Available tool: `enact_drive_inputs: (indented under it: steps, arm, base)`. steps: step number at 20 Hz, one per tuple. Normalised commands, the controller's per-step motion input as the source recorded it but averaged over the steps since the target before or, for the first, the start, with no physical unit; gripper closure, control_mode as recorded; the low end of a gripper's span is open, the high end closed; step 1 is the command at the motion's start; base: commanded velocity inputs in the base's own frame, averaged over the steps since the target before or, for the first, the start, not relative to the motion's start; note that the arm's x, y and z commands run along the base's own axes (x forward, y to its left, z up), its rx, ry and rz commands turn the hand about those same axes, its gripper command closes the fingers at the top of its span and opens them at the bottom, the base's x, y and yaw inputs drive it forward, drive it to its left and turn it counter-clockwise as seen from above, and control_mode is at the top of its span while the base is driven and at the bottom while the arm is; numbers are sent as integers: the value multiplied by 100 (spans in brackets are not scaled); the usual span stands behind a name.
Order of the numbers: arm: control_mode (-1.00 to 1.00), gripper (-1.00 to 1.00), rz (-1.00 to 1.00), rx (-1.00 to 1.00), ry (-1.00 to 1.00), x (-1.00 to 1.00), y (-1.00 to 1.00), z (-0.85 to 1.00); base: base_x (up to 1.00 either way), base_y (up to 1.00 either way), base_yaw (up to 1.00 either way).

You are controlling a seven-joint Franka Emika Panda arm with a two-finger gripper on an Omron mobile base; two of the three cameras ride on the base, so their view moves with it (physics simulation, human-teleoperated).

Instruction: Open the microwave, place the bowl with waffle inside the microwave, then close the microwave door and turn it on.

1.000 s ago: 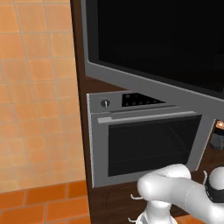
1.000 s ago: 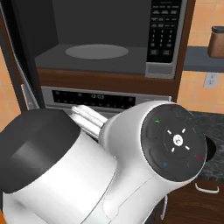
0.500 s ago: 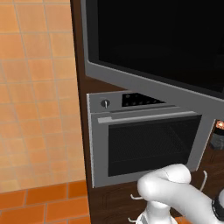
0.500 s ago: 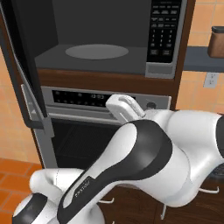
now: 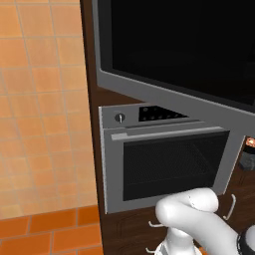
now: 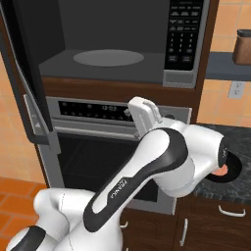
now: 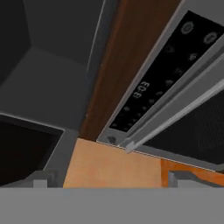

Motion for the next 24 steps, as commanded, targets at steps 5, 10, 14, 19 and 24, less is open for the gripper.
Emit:
enact_drive_inputs:
  steps: [5, 10, 14, 19, 24]
  arm:
    - [-100, -100, 33, 22, 5, 16, 22, 14]
    - [-100, -100, 31, 24, 1, 5, 16, 43]
    - [-100, -100, 24, 11, 0, -8, 43, 30]
    - [-100, -100, 19, 1, 0, -28, 65, 20]
    - [-100, -100, 13, 0, 0, -34, 70, 22]
  base:
    - [0, 0, 0]
    - [0, 0, 0]
    - [0, 0, 0]
    - [0, 0, 0]
    - [0, 0, 0]
